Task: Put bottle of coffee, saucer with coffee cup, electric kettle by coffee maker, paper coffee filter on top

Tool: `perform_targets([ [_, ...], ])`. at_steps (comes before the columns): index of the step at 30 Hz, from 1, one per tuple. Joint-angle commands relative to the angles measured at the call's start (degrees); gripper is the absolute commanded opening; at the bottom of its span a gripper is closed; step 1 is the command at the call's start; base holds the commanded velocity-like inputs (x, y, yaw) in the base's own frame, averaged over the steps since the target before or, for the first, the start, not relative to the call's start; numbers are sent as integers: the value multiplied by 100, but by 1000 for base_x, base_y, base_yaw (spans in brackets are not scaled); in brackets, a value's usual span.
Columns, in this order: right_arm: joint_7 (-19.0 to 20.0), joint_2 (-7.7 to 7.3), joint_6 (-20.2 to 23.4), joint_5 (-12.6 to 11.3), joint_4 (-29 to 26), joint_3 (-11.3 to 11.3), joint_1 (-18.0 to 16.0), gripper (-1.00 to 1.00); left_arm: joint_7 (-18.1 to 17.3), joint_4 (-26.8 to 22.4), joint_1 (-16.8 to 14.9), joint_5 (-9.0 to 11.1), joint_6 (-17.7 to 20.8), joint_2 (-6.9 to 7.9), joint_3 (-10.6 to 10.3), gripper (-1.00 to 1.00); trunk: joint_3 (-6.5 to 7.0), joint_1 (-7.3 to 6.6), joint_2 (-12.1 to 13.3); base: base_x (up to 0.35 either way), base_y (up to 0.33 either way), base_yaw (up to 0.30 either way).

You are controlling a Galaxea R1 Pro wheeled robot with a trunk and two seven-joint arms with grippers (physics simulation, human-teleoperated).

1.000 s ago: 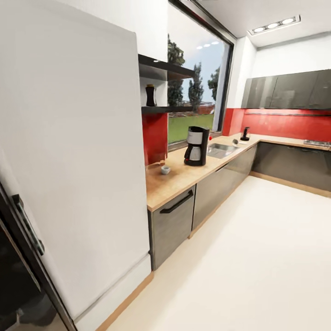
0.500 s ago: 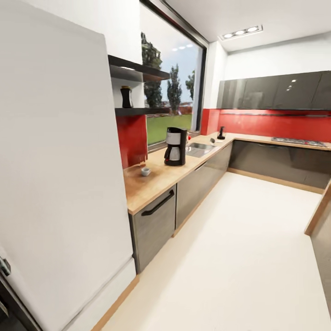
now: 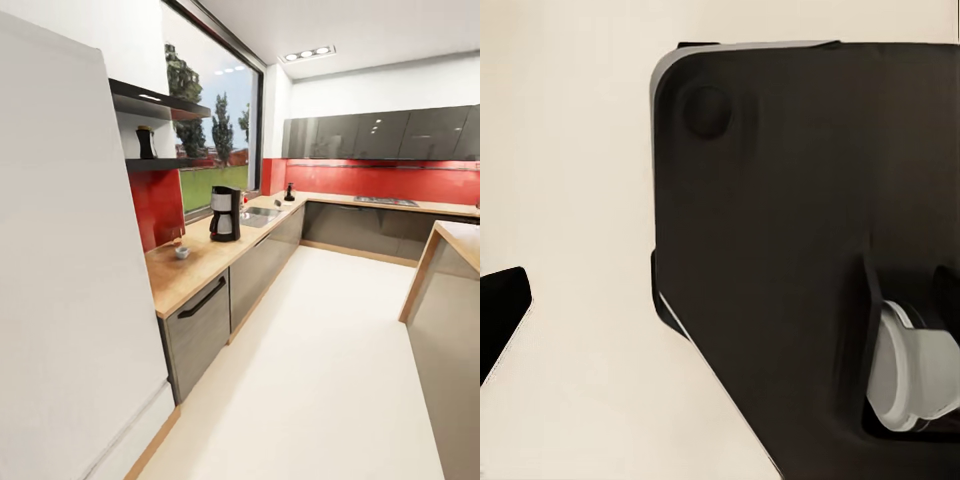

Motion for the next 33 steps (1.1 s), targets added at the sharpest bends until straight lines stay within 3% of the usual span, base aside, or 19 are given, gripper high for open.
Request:
perform_targets([
  [1, 0, 1, -14, -1, 5, -6, -5, 100, 7, -2, 0, 7, -18, 1, 1, 100, 10, -21, 34, 0, 0, -289],
  [16, -2, 1, -14, -1, 5, -3, -5, 100, 7, -2, -16, 7, -26, 5, 2, 100, 279, -350, 635, 0, 0, -276],
  [25, -6, 3, -14, 7, 3, 6, -5, 100, 7, -2, -23, 7, -17, 6, -1, 100, 441, -548, 996, 0, 0, -77],
  [33, -2, 8, -11, 7, -108, 6, -5, 100, 7, -2, -21, 7, -17, 14, -5, 100, 441, -548, 996, 0, 0, -273],
])
